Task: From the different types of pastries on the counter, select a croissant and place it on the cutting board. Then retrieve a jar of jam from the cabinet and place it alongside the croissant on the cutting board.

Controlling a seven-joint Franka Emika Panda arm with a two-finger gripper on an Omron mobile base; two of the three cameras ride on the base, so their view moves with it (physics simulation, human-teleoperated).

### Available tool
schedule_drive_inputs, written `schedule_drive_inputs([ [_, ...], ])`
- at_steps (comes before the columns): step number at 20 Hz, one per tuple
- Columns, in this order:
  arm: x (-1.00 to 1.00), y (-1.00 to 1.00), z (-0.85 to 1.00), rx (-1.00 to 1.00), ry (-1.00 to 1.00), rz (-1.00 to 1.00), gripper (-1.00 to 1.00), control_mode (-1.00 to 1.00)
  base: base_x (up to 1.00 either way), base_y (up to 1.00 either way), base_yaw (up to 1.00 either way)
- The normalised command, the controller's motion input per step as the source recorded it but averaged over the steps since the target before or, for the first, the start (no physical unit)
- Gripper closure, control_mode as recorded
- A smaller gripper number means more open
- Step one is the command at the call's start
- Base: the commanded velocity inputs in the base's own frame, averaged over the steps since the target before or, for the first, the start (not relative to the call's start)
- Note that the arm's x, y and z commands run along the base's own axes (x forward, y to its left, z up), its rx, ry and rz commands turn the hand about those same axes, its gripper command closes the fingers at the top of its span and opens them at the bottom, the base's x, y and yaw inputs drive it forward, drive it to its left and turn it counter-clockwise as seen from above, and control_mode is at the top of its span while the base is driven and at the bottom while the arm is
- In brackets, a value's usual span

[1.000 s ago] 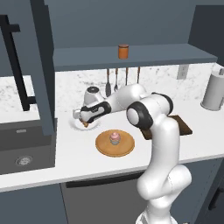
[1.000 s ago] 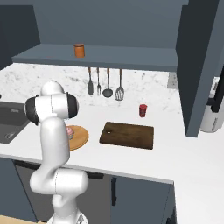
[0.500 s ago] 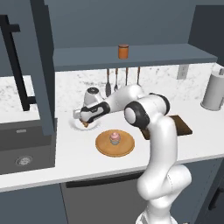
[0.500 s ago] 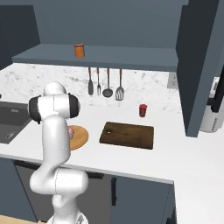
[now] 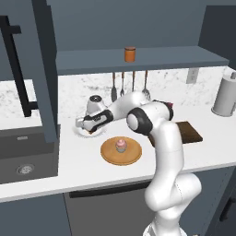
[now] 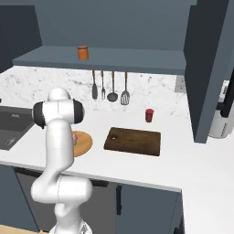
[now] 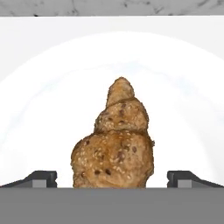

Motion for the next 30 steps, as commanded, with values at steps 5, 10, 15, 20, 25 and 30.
schedule_drive_inputs([
  [5,0.17,0.09,-0.13,0.0,0.0,0.0,-1.0,-1.0,0.0,0.0,0.0],
  [10,0.2,0.0,-0.07,0.0,0.0,0.0,-1.0,-1.0,0.0,0.0,0.0],
  [15,0.21,0.0,-0.23,0.0,0.0,0.0,-1.0,-1.0,0.0,0.0,0.0],
  [20,0.15,0.0,-0.41,0.0,0.0,0.0,1.0,-1.0,0.0,0.0,0.0],
  [25,-0.18,0.0,0.51,0.04,-0.06,0.0,1.0,-1.0,0.0,0.0,0.0],
  [30,-0.39,-0.36,0.78,0.08,-0.11,-0.01,1.0,-1.0,0.0,0.0,0.0],
])
